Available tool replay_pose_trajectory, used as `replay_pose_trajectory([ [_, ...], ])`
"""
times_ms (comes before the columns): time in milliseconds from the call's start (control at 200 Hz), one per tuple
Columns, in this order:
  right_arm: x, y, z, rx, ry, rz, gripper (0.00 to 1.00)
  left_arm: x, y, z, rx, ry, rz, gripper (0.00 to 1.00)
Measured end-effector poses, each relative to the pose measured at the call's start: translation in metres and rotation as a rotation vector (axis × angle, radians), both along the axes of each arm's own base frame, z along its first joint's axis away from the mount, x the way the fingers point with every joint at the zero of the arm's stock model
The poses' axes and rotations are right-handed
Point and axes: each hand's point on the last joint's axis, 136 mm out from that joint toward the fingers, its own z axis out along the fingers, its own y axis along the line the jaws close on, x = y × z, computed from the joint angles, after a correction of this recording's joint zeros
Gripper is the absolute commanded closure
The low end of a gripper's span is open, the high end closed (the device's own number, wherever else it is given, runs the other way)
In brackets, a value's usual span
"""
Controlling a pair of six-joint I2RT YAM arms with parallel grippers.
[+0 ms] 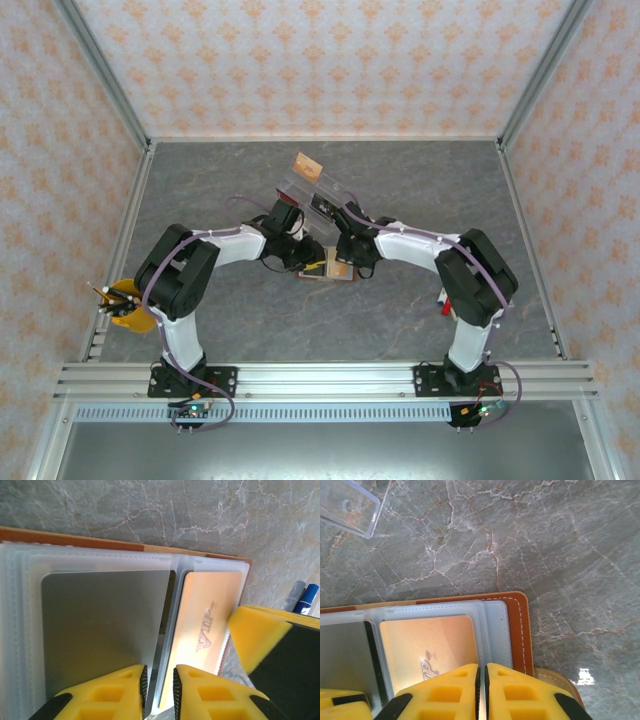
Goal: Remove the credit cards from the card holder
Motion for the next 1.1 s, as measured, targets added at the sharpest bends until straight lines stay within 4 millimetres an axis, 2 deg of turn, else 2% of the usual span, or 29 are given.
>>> replay_pose_trajectory([
  [646, 0.002, 0.011, -0.003, 0.043, 0.027, 0.019, 0.90, 0.002, -0.002, -0.002, -0.014, 0.010, 0.006, 0.75],
  [1101, 0.006, 0.017, -0.003, 0.078, 0.023, 0.027, 0.91, 0.008, 0.006, -0.003, 0.001, 0.012, 0.037, 0.74],
])
